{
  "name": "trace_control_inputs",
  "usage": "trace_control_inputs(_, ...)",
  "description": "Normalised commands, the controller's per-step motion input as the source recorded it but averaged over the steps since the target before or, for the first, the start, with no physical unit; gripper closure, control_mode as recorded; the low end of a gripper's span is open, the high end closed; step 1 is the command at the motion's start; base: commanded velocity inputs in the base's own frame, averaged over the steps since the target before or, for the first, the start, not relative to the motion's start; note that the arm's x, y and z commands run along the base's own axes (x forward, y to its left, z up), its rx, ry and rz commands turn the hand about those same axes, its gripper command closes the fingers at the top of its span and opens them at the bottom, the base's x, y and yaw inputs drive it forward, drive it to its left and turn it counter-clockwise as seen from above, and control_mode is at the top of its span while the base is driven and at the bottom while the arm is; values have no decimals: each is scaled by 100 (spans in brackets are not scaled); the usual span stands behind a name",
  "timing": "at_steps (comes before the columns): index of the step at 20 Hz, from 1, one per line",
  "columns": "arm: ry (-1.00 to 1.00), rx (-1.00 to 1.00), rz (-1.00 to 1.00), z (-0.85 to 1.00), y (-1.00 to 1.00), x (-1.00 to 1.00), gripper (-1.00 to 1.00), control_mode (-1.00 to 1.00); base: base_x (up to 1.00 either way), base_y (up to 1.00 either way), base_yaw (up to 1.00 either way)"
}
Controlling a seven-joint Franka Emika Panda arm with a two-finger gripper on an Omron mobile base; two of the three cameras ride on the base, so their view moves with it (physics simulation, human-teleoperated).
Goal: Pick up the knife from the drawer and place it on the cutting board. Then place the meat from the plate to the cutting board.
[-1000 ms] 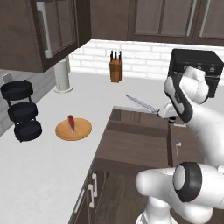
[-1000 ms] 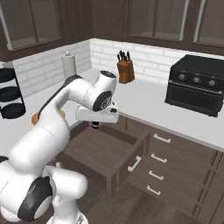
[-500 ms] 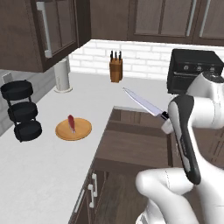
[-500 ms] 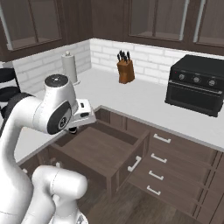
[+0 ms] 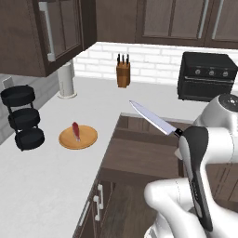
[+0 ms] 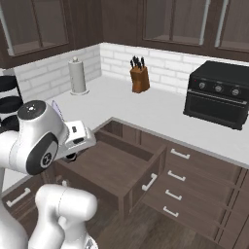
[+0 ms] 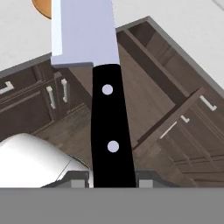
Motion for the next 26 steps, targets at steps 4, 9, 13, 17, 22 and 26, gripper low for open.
trace_control_inputs(4, 0, 0, 0, 0, 0, 0, 100, -100, 0, 0, 0)
trace_control_inputs(9, 0, 0, 0, 0, 0, 0, 100, 100, -11, -24, -5)
trace_control_inputs(13, 0, 0, 0, 0, 0, 0, 100, 100, -78, -56, -30)
trace_control_inputs(17, 0, 0, 0, 0, 0, 0, 100, 100, -72, -71, -35)
trace_control_inputs(22, 0, 0, 0, 0, 0, 0, 100, 100, -9, -48, -53)
trace_control_inputs(26, 0, 0, 0, 0, 0, 0, 100, 100, 3, -11, -66)
